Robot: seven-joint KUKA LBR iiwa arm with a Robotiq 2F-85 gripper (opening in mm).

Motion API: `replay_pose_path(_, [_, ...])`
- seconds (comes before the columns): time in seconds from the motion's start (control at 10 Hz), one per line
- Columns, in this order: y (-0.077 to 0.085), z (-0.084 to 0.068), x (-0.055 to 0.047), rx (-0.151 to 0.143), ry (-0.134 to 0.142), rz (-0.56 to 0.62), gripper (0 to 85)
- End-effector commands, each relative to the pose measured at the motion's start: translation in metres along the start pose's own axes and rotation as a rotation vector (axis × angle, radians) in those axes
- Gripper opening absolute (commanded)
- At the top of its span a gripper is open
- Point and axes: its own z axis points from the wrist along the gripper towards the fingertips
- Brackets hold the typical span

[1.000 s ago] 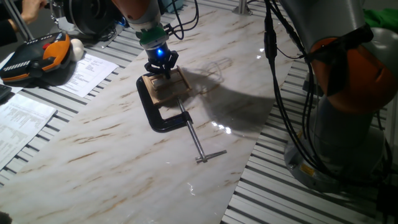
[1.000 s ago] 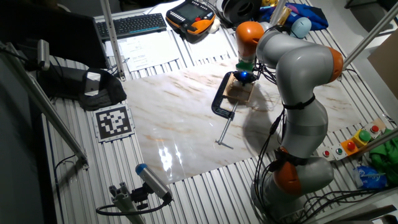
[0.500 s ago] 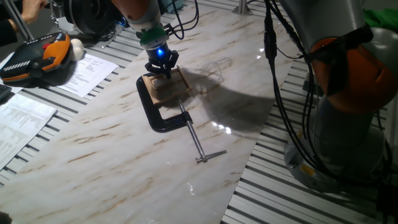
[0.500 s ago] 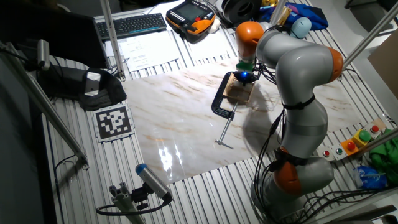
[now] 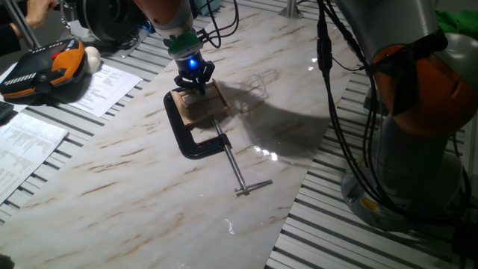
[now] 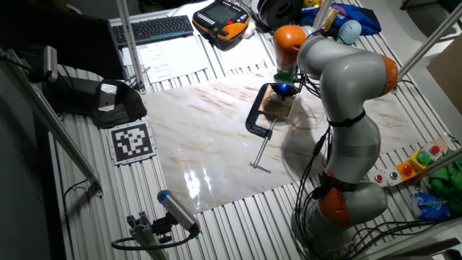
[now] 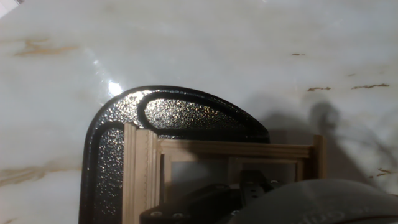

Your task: Open a sliding window

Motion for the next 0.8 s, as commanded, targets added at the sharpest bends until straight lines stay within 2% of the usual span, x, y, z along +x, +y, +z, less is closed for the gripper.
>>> replay_pose_path(0.0, [-0.0018, -0.0035, 0.0000, 0.007, -0.001, 0.000, 0.0])
replay_pose_path(0.7, [-0.0039, 0.0014, 0.0001, 0.007, -0.003, -0.003, 0.0])
